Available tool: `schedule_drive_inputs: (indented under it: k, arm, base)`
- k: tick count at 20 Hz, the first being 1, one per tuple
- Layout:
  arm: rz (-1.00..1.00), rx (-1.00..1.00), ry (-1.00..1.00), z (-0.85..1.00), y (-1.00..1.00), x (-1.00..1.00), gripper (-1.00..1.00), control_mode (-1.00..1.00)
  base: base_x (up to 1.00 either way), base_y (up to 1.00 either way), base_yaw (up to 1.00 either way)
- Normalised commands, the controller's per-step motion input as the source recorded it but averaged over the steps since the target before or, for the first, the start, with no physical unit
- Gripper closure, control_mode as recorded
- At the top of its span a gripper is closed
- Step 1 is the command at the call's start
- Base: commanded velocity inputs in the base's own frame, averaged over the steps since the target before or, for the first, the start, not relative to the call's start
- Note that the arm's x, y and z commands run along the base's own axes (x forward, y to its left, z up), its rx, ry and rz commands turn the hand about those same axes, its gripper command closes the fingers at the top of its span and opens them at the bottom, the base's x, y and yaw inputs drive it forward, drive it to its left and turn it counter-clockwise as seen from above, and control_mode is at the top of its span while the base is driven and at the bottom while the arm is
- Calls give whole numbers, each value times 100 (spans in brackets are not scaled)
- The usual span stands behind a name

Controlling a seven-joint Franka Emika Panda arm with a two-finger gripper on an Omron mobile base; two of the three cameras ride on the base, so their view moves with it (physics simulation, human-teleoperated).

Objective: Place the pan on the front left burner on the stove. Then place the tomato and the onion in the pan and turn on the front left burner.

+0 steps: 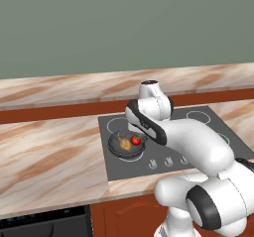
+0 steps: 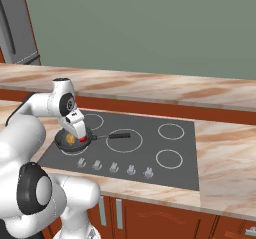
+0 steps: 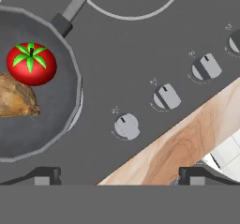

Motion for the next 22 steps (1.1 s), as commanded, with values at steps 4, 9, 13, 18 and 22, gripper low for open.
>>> schedule_drive_inputs:
  k: [4,9,13,18,22]
  arm:
    - [9,3,0,-27,-11,-24,-100,-100]
    - [9,2,0,-20,-11,-12,-100,-100]
    - [8,0,0,-21,-1,-9,-100,-100]
    - [11,0,0,-17,-1,0,-100,-100]
    - [13,0,0,-17,-6,0,-100,-100]
  base:
    - [0,0,0]
    - [0,0,0]
    - [0,0,0]
    - [0,0,0]
    - [0,0,0]
